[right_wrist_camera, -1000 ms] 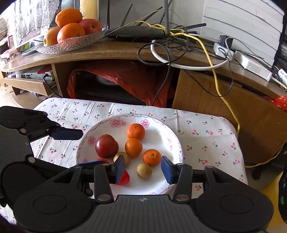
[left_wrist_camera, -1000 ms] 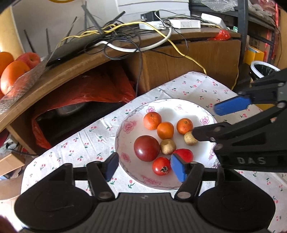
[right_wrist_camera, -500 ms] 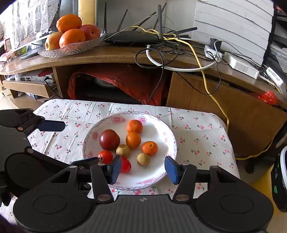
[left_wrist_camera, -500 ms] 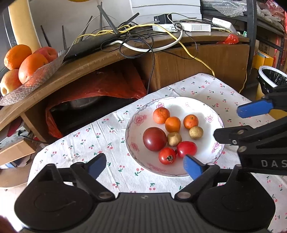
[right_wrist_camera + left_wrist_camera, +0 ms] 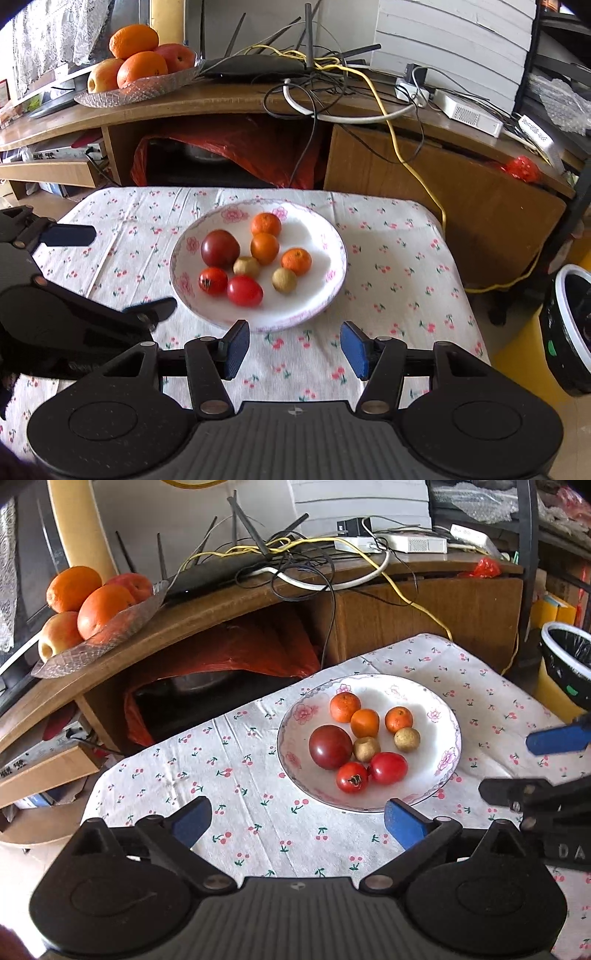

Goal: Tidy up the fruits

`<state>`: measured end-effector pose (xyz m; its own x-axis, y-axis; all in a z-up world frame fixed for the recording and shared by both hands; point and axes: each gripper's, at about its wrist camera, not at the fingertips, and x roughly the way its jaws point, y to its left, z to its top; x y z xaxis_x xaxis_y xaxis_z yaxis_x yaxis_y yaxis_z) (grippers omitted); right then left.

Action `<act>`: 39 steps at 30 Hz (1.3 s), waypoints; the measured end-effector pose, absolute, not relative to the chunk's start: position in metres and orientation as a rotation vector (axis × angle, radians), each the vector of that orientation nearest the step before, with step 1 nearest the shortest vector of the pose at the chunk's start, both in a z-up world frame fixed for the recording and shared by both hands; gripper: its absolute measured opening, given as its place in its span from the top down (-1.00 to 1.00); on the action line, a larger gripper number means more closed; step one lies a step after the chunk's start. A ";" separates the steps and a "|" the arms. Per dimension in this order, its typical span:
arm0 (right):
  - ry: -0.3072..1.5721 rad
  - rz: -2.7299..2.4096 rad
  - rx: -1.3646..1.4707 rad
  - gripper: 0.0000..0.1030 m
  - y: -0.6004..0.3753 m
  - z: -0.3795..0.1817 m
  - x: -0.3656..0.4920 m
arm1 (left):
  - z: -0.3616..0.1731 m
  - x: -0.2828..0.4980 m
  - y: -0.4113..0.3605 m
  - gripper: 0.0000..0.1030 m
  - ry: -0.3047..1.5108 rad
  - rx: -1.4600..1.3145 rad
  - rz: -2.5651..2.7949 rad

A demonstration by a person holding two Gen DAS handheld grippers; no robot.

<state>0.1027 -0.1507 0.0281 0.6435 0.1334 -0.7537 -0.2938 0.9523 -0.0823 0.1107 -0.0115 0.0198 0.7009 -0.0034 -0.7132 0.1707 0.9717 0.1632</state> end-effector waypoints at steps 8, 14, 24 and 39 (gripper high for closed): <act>0.840 0.228 -0.183 0.02 -0.150 0.027 0.086 | 0.023 0.096 -0.008 -1.00 0.775 0.203 -0.082; 0.818 0.216 -0.180 0.02 -0.147 0.033 0.075 | 0.025 0.083 -0.005 -1.00 0.764 0.192 -0.076; 0.795 0.211 -0.176 0.00 -0.140 0.039 0.057 | 0.026 0.066 -0.002 -1.00 0.759 0.191 -0.067; 0.780 0.211 -0.176 -0.01 -0.136 0.042 0.039 | 0.030 0.048 0.000 -1.00 0.740 0.194 -0.056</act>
